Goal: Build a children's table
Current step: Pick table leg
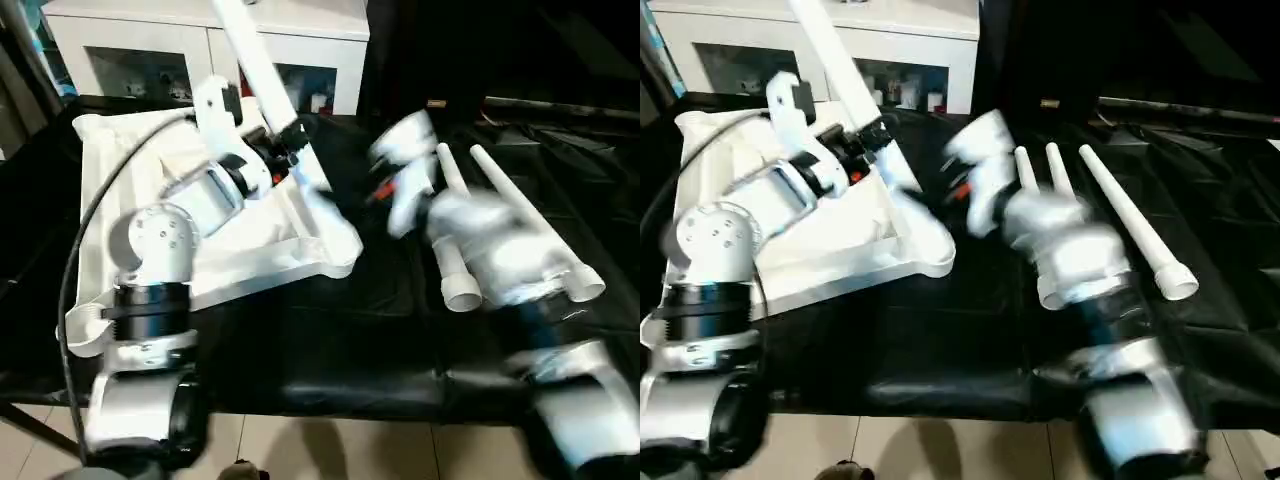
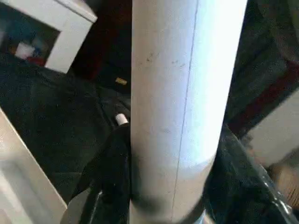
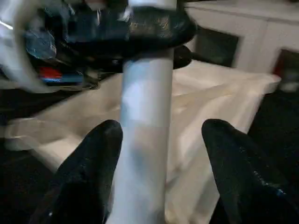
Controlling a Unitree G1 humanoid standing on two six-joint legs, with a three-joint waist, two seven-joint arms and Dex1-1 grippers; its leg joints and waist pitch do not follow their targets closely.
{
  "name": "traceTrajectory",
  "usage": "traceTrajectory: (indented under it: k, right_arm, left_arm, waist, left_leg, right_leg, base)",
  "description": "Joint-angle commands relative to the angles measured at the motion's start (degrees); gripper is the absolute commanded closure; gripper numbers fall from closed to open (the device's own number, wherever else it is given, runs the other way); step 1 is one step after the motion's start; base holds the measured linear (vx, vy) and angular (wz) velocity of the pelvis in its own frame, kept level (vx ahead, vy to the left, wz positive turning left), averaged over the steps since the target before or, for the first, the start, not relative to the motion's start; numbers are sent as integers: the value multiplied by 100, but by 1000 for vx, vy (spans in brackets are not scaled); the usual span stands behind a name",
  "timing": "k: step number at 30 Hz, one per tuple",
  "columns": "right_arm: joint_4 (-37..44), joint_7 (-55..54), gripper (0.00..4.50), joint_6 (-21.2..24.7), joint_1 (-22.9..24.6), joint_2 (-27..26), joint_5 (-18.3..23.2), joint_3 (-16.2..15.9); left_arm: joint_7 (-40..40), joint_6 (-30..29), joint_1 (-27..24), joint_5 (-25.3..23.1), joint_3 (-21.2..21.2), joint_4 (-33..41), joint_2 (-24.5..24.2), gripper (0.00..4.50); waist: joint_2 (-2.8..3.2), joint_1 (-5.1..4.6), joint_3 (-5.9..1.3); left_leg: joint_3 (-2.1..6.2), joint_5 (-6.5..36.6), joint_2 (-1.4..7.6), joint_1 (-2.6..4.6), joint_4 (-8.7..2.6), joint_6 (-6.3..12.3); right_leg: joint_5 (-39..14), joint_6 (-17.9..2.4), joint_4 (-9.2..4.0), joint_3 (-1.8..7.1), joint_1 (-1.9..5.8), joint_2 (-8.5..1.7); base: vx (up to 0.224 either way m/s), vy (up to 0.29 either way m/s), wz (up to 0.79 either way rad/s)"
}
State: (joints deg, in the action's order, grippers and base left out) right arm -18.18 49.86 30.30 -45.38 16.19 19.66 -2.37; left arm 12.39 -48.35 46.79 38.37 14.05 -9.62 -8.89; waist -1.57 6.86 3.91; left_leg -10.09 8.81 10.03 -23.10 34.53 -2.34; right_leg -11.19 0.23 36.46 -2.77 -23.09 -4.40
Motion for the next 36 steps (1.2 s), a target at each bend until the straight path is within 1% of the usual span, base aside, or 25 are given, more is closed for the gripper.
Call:
traceTrajectory:
  k: [1, 2, 3, 4, 6, 7, 8, 9, 12, 13, 15, 17, 20, 22, 25, 26, 29, 33, 36]
  right_arm:
    - [-33, 765, 148, 517, -88, 384, 423, 229]
    - [-66, 896, 148, 557, -93, 464, 469, 232]
    - [-183, 1059, 148, 709, -135, 556, 579, 284]
    - [-257, 1137, 148, 781, -168, 603, 641, 312]
    - [-455, 1354, 148, 1027, -270, 720, 820, 387]
    - [-492, 1399, 148, 1091, -297, 741, 857, 396]
    - [-510, 1457, 148, 1172, -323, 763, 899, 388]
    - [-534, 1544, 148, 1291, -361, 797, 961, 375]
    - [-470, 1765, 148, 1425, -374, 852, 968, 217]
    - [-454, 1808, 148, 1444, -379, 845, 948, 155]
    - [-468, 1853, 148, 1436, -392, 831, 874, 30]
    - [-523, 1855, 148, 1394, -406, 814, 761, -114]
    - [-609, 1843, 148, 1397, -448, 778, 672, -214]
    - [-618, 1886, 148, 1442, -467, 775, 674, -250]
    - [-569, 2041, 148, 1494, -477, 800, 719, -330]
    - [-537, 2145, 148, 1429, -470, 825, 712, -382]
    - [-456, 2461, 148, 1305, -443, 898, 713, -498]
    - [-281, 3032, 148, 1293, -383, 1062, 764, -747]
    - [-187, 3286, 148, 1297, -350, 1121, 757, -869]
  left_arm:
    - [397, -131, 99, -70, -244, 233, -202, 265]
    - [466, -151, 101, -66, -281, 251, -239, 265]
    - [537, -192, 114, -51, -324, 299, -293, 265]
    - [568, -218, 123, -30, -336, 326, -318, 265]
    - [668, -307, 140, 45, -371, 438, -394, 265]
    - [700, -333, 141, 72, -379, 476, -416, 265]
    - [715, -361, 146, 102, -384, 510, -434, 265]
    - [736, -400, 156, 142, -393, 553, -460, 265]
    - [873, -526, 132, 277, -422, 714, -479, 265]
    - [921, -542, 125, 282, -451, 763, -487, 265]
    - [989, -558, 125, 285, -491, 824, -486, 265]
    - [1062, -582, 119, 319, -534, 900, -480, 265]
    - [1222, -637, 104, 428, -603, 1043, -486, 265]
    - [1377, -682, 82, 504, -664, 1149, -510, 265]
    - [1682, -771, 31, 647, -779, 1314, -579, 265]
    - [1792, -787, 13, 682, -825, 1365, -611, 265]
    - [1998, -843, -3, 754, -904, 1433, -667, 265]
    - [2209, -893, 15, 852, -960, 1472, -696, 265]
    - [2297, -910, 29, 895, -986, 1477, -696, 265]
  waist:
    - [-28, 22, -471]
    - [-31, 44, -475]
    - [-62, 40, -473]
    - [-48, 45, -474]
    - [-76, 39, -475]
    - [-70, 41, -472]
    - [-68, 45, -471]
    - [-88, 38, -469]
    - [-77, 52, -472]
    - [-112, 56, -474]
    - [-92, 69, -469]
    - [-96, 84, -467]
    - [-107, 113, -468]
    - [-111, 126, -464]
    - [-102, 135, -464]
    - [-104, 132, -458]
    - [-101, 138, -458]
    - [-117, 135, -453]
    - [-127, 135, -450]
  left_leg:
    - [79, 904, 244, 166, -367, 36]
    - [80, 836, 253, 168, -358, 68]
    - [69, 773, 251, 156, -350, 81]
    - [71, 749, 250, 155, -344, 94]
    - [63, 757, 246, 154, -333, 103]
    - [59, 748, 243, 155, -327, 111]
    - [59, 734, 248, 152, -326, 103]
    - [60, 732, 247, 146, -327, 100]
    - [60, 718, 255, 158, -323, 93]
    - [54, 691, 255, 153, -324, 101]
    - [58, 685, 255, 153, -323, 88]
    - [57, 732, 259, 161, -326, 38]
    - [55, 748, 264, 172, -329, -14]
    - [58, 756, 261, 166, -333, -39]
    - [61, 776, 263, 165, -334, -31]
    - [59, 784, 260, 164, -337, -29]
    - [61, 840, 267, 167, -338, -67]
    - [63, 865, 266, 159, -339, -69]
    - [61, 876, 262, 152, -334, -50]
  right_leg:
    - [-348, -1098, -392, 228, 326, -337]
    - [-293, -1130, -377, 222, 326, -345]
    - [-254, -1174, -380, 219, 319, -347]
    - [-266, -1250, -369, 213, 322, -363]
    - [-364, -1334, -376, 206, 321, -367]
    - [-419, -1378, -377, 206, 317, -370]
    - [-430, -1386, -374, 206, 315, -372]
    - [-442, -1386, -371, 204, 320, -363]
    - [-478, -1364, -369, 204, 309, -369]
    - [-456, -1373, -372, 203, 310, -367]
    - [-490, -1376, -369, 201, 300, -368]
    - [-565, -1348, -375, 204, 295, -372]
    - [-606, -1320, -372, 210, 285, -377]
    - [-631, -1312, -371, 208, 287, -376]
    - [-611, -1292, -366, 213, 289, -375]
    - [-607, -1276, -369, 209, 283, -363]
    - [-663, -1260, -368, 213, 285, -369]
    - [-676, -1252, -375, 215, 294, -366]
    - [-734, -1246, -381, 218, 295, -371]
  base:
    - [0, 0, 0]
    - [0, 0, 0]
    - [0, 0, 0]
    - [0, 0, 0]
    - [0, 0, 0]
    - [0, 0, 0]
    - [0, 0, 0]
    - [0, 0, 0]
    - [0, 0, 0]
    - [0, 0, 0]
    - [0, 0, 0]
    - [0, 0, 0]
    - [0, 0, 0]
    - [0, 0, 0]
    - [0, 0, 0]
    - [0, 0, 0]
    - [0, 0, 0]
    - [0, 0, 0]
    - [0, 0, 0]
